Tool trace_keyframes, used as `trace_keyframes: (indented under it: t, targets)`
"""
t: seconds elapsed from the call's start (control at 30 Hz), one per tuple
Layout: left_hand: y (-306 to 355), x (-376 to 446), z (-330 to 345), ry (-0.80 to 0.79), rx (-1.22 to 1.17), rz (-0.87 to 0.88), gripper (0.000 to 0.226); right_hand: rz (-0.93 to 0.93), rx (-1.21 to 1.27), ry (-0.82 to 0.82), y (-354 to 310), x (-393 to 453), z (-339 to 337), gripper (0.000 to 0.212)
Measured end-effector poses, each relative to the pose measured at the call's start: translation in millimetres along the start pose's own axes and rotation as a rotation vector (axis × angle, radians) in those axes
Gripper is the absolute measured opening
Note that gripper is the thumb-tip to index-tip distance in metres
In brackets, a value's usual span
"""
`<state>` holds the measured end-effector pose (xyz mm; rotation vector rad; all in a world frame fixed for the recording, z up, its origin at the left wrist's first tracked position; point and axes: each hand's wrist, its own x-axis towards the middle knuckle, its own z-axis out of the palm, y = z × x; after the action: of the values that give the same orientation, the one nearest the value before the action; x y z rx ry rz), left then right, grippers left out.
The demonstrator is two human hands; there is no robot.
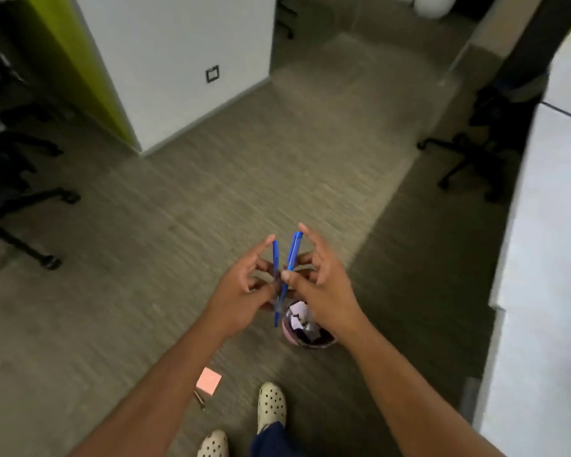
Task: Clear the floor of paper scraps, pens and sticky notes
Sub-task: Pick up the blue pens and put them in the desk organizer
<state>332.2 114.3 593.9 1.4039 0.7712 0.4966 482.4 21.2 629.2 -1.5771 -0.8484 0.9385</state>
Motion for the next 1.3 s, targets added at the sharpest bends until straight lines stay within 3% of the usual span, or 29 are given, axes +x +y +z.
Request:
trace_keyframes:
  t: [0.3, 0.53, 0.87, 1.3]
  targets:
    - [105.2, -10.6, 91.7, -0.307, 0.160, 0.181, 0.077, -0.056, -0.006, 0.318, -63.3, -89.3, -84.0, 0.080]
    - [143.9, 8.0, 226.5, -0.557, 0.271, 0.243, 0.080, -0.111, 0.031, 0.558, -69.0, -152.4, -195.9, 0.074]
    - [142.0, 8.1, 434.6, -0.852, 0.374, 0.249, 0.086, -0.054, 0.169, 0.885, -1.2, -231.8, -350.0, 0.064]
    - [114.2, 5.0, 562.4, -0.964, 0.463, 0.215, 0.090, 0.010, 0.085, 1.072, 37.4, -282.3, -435.7, 0.059]
